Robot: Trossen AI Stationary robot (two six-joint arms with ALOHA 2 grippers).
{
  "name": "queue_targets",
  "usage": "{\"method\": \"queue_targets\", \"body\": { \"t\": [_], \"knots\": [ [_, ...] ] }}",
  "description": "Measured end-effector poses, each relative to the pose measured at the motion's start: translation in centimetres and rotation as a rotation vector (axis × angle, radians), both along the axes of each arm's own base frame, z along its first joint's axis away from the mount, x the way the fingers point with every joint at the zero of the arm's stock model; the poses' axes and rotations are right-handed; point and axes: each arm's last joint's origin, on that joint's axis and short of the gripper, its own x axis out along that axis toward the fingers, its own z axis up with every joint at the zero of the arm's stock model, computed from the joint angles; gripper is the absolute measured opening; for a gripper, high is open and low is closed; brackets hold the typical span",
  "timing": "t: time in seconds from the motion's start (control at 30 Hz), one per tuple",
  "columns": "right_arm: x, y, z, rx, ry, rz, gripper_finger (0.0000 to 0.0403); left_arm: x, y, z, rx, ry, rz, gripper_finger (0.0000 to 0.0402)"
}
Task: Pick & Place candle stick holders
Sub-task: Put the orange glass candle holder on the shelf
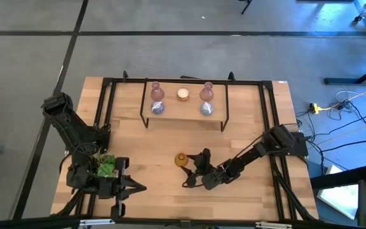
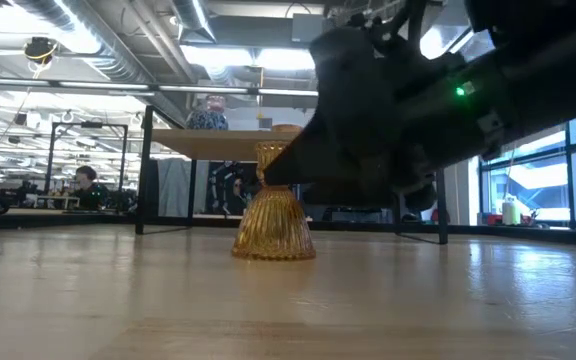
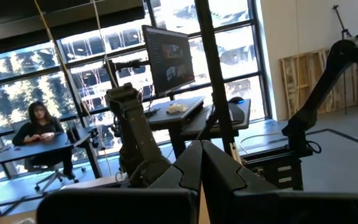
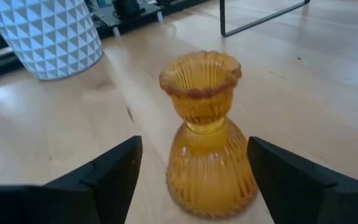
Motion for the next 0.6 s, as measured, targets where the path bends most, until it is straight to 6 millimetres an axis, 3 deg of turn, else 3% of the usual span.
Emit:
{"method": "queue_targets", "body": {
  "t": [0.6],
  "knots": [
    [1.8,-3.2,-0.3,-0.003,0.008,-0.041,0.0295,0.0,0.0,0.0,0.001,0.000,-0.001,0.0002]
  ]
}}
